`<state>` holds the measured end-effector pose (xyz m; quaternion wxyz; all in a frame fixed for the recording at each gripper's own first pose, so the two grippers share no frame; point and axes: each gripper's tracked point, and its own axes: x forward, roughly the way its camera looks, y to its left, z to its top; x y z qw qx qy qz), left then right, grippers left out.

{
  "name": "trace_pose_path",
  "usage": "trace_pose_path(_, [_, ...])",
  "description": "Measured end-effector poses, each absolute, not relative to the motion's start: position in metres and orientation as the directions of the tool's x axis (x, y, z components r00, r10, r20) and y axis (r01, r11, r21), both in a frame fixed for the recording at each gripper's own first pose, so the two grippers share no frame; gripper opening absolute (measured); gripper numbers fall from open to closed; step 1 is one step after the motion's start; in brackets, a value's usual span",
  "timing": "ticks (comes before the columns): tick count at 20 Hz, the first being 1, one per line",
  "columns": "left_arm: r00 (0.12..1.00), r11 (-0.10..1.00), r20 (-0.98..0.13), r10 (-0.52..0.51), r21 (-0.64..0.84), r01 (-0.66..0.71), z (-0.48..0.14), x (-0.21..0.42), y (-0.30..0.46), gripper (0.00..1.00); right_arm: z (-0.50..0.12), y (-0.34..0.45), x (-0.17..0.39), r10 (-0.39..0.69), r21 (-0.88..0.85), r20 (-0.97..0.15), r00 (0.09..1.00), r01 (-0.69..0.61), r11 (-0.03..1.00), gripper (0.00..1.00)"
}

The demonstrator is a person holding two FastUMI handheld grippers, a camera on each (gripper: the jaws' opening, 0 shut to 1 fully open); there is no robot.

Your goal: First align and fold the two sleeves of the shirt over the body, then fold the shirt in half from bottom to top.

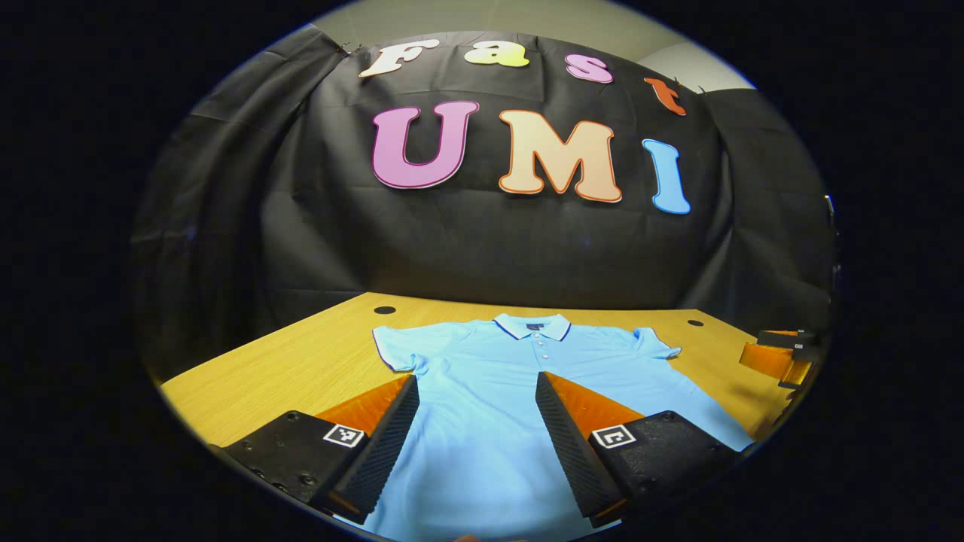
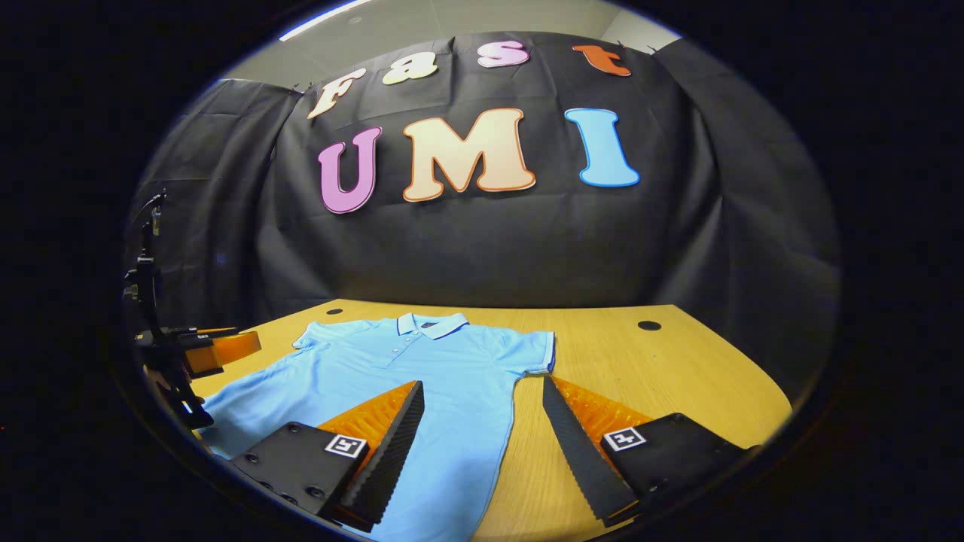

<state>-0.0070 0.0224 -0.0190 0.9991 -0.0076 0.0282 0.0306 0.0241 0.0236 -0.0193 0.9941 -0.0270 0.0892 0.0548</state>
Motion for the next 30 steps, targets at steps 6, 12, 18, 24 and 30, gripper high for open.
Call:
trace_pose_path(6, [0.995, 0.997, -0.075, 0.066, -0.028, -0.068, -0.026, -0.01, 0.043, 0.93, -0.025, 0.035, 0.054, 0.125, -0.092, -0.282, 0.951, -0.157, 0.983, 0.98])
trace_pose_path(12, [0.992, 0.994, -0.075, 0.105, -0.005, -0.106, -0.028, -0.025, 0.07, 0.94, -0.011, 0.028, 0.112, 0.111, -0.108, -0.365, 0.924, -0.16, 0.981, 0.98])
trace_pose_path(18, [0.988, 0.993, -0.096, 0.119, -0.006, -0.12, -0.037, -0.034, 0.083, 0.93, -0.028, 0.009, 0.194, 0.041, -0.136, -0.455, 0.889, -0.116, 0.984, 0.96])
trace_pose_path(24, [0.985, 0.991, -0.106, 0.133, -0.004, -0.134, -0.04, -0.041, 0.095, 0.94, -0.069, -0.033, 0.26, -0.081, -0.179, -0.536, 0.841, -0.019, 0.984, 0.99])
trace_pose_path(30, [0.987, 0.992, -0.109, 0.121, -0.021, -0.124, -0.042, -0.039, 0.098, 0.94, -0.103, -0.052, 0.28, -0.118, -0.174, -0.6, 0.792, 0.014, 0.985, 0.98])
